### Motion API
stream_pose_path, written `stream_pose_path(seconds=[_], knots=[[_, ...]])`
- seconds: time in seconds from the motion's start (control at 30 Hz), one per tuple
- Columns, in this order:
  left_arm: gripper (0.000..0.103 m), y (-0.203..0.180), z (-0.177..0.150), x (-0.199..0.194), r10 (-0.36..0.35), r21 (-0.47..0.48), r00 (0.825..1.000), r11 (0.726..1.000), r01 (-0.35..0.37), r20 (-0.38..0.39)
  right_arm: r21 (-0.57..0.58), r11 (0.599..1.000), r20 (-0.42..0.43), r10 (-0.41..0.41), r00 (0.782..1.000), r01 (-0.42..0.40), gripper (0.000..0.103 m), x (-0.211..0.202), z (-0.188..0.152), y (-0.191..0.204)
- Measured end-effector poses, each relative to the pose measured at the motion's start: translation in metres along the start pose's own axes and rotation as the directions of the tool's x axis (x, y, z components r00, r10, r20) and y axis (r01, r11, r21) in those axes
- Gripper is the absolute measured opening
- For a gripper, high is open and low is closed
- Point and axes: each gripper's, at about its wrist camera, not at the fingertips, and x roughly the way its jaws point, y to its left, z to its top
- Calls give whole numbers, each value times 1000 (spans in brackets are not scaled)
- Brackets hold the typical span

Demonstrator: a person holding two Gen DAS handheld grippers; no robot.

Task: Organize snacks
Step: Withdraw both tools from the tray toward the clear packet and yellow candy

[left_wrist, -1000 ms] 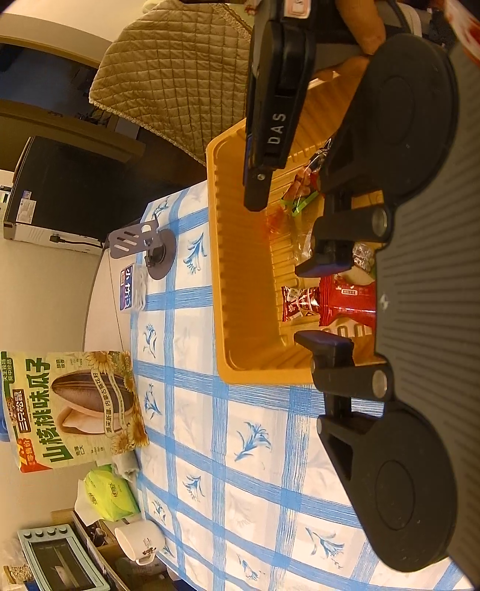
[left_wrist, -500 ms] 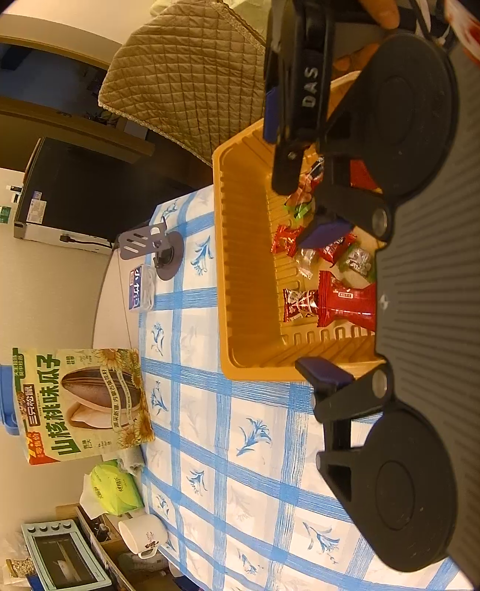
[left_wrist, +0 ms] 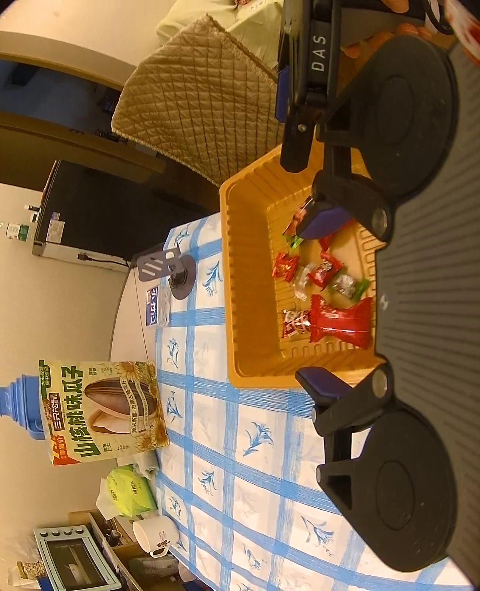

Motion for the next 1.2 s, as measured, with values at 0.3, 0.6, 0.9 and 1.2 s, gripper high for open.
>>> stream_pose_path(seconds=[0.3,0.6,0.9,1.2], knots=[[76,11,-25,-66,-40,22,999,999,39,33,5,1000,20,-6,1000,6,89,-50,-26,32],[76,47,-70,-139,-43,8,997,999,43,57,-11,1000,8,-7,1000,7,89,-93,-74,81],[76,84,-125,-191,-39,27,999,999,38,19,-26,1000,-54,-11,998,10,89,-112,-128,127],[76,119,-167,-213,-19,23,999,1000,20,-28,-11,1000,-106,-16,994,15,89,-118,-172,163]])
